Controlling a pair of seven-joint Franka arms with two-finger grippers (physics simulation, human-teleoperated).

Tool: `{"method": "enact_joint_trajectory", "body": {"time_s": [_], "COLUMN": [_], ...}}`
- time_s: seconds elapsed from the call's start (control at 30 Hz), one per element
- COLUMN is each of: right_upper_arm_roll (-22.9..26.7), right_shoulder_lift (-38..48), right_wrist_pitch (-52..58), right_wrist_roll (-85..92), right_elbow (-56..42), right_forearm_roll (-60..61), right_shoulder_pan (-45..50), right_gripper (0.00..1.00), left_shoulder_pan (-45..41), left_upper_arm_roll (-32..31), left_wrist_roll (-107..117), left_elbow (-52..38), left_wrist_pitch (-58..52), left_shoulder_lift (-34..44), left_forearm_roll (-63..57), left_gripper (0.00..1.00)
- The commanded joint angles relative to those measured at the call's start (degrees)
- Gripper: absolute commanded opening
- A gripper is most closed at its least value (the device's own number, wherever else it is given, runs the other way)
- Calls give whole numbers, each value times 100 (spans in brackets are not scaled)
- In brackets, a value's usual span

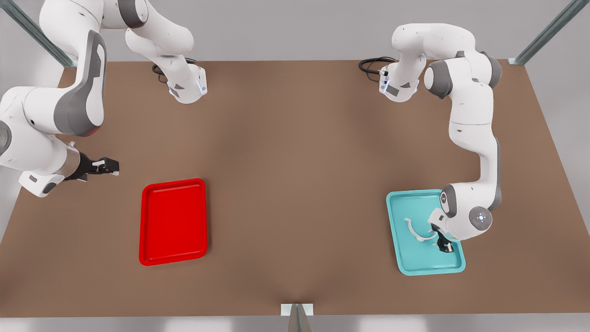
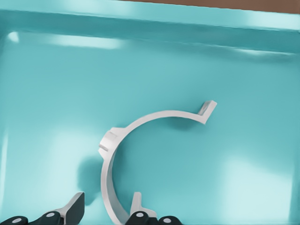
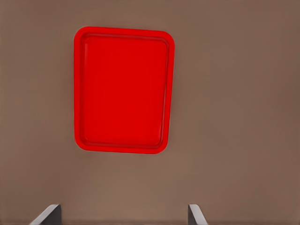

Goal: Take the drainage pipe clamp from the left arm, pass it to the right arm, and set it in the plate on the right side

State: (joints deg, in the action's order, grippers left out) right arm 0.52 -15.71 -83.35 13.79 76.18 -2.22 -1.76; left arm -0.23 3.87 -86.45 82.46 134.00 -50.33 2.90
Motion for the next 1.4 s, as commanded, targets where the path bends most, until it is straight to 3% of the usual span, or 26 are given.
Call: {"method": "enact_joint_trajectory", "body": {"time_s": [0.0,0.03,0.07,0.33,0.47,0.57,0.63,0.83,1.0,1.1,1.37], "right_upper_arm_roll": [1,1,1,9,-8,-61,-61,-61,-61,-61,-61], "right_shoulder_lift": [-2,-19,-19,-55,-142,-327,-424,-1083,-1136,-1127,-1347], "right_wrist_pitch": [-14,-23,-32,-50,-50,-375,-612,-2115,-3494,-4470,-5507], "right_wrist_roll": [80,89,89,98,89,80,-7,63,-16,-16,-16], "right_elbow": [2,2,2,-7,-59,-77,-77,46,793,1285,1707], "right_forearm_roll": [2,2,2,2,20,336,477,1654,1944,2287,2806], "right_shoulder_pan": [0,-9,-9,-9,44,343,615,1107,1828,2039,2733], "right_gripper": [100,100,100,100,100,100,100,100,100,100,100], "left_shoulder_pan": [5,-4,-4,-65,-584,-707,-909,-2183,-2649,-2799,-2834], "left_upper_arm_roll": [0,0,0,9,132,-184,-527,-668,-975,-1011,-1134], "left_wrist_roll": [-760,-549,-505,761,2167,3854,5014,8020,9822,10218,10174], "left_elbow": [-1,-2,-10,-10,-194,-1038,-1267,-1469,-1882,-2111,-2208], "left_wrist_pitch": [-67,-295,-295,-682,-1841,-3117,-3117,-2678,-2238,-2229,-2220], "left_shoulder_lift": [6,32,32,261,700,718,709,454,67,-47,-126], "left_forearm_roll": [-8,-17,-17,-26,-35,-17,-17,-26,-8,0,53], "left_gripper": [47,26,21,21,21,21,21,21,21,21,21]}}
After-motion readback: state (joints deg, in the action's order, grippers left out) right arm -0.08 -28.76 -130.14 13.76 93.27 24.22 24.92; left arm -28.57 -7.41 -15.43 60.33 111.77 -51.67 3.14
